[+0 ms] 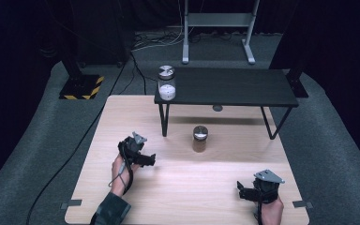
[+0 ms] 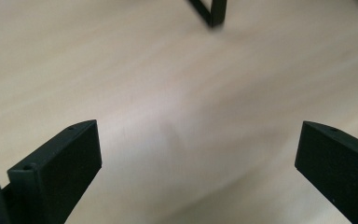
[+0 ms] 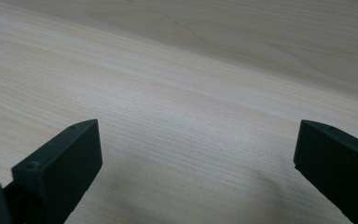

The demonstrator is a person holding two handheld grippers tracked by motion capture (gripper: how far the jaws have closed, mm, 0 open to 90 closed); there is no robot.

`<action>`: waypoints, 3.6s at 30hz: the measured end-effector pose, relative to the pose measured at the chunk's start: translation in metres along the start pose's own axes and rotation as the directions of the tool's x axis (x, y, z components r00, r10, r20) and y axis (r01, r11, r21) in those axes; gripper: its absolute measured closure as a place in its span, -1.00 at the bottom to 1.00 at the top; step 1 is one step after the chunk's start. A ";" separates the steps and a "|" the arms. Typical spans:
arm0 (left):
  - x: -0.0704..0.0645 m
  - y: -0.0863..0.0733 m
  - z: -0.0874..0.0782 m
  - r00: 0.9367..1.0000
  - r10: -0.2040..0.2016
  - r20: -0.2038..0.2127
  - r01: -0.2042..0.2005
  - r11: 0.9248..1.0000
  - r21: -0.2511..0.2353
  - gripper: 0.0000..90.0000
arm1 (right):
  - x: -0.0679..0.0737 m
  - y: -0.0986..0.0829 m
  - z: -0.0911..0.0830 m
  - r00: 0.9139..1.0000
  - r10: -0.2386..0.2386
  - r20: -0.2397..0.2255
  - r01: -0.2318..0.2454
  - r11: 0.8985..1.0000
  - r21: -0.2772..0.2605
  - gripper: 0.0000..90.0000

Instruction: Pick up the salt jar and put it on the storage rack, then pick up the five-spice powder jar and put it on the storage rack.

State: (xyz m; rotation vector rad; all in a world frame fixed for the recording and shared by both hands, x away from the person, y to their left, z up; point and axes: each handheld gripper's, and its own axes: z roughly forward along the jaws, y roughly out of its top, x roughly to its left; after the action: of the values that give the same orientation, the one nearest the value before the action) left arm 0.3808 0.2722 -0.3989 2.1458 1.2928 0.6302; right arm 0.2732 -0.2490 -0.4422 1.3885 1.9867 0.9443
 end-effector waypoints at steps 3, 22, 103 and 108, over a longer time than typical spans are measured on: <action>0.005 -0.021 0.001 0.999 -0.045 -0.015 0.045 0.999 0.023 -0.99 | 0.000 0.001 0.000 1.000 -0.002 0.000 0.002 1.000 0.004 -1.00; 0.018 -0.066 -0.006 0.990 -0.137 0.019 0.138 0.987 -0.084 -1.00 | 0.004 0.003 0.001 1.000 -0.014 0.013 0.013 1.000 0.021 -1.00; 0.024 -0.064 -0.003 0.993 -0.110 0.040 0.113 0.990 -0.087 -0.99 | 0.077 0.064 0.056 1.000 0.000 -0.003 0.000 0.994 -0.111 -1.00; 0.024 -0.064 -0.003 0.993 -0.108 0.041 0.111 0.990 -0.086 -0.99 | 0.089 0.074 0.074 1.000 -0.018 -0.012 0.016 0.990 -0.142 -1.00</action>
State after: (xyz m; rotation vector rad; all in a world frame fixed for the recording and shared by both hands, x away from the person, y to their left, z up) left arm 0.3481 0.3190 -0.4369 1.9915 1.3288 0.5894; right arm 0.3423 -0.1301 -0.4322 1.2877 1.8983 1.0685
